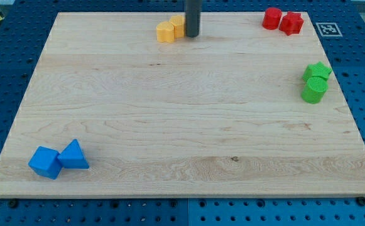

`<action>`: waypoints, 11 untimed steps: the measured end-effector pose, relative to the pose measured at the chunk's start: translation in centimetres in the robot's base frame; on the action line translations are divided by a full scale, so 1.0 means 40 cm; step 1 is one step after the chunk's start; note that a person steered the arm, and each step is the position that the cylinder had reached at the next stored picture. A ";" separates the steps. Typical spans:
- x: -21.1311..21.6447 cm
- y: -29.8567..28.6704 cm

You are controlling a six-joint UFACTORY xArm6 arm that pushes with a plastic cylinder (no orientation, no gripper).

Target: Move the yellow hexagon diagonally to the yellow heart

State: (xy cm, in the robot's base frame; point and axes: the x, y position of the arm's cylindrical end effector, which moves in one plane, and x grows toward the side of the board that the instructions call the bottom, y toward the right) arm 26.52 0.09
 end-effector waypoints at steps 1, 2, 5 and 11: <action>-0.041 -0.091; -0.073 -0.097; -0.173 0.002; -0.174 -0.181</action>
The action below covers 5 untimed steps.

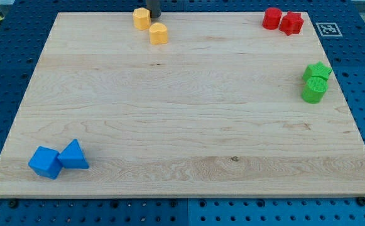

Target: Move the yellow hexagon diagonally to the yellow heart

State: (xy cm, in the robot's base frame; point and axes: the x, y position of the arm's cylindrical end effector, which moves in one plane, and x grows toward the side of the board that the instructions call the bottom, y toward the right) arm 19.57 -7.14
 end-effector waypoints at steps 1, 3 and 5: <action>0.017 0.031; 0.077 0.052; 0.070 0.005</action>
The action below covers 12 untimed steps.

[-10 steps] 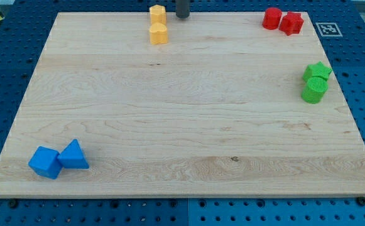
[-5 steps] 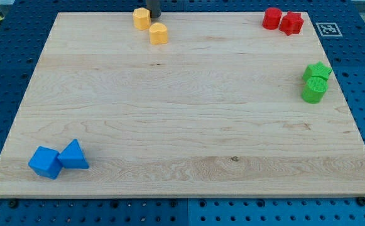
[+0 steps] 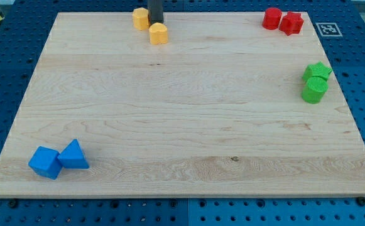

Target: Move the yellow hexagon diagonally to the yellow heart

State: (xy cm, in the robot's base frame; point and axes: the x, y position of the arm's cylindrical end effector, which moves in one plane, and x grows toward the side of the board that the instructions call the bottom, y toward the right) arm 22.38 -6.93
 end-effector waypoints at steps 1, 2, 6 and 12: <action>0.001 -0.044; 0.011 -0.094; 0.086 -0.257; 0.251 -0.095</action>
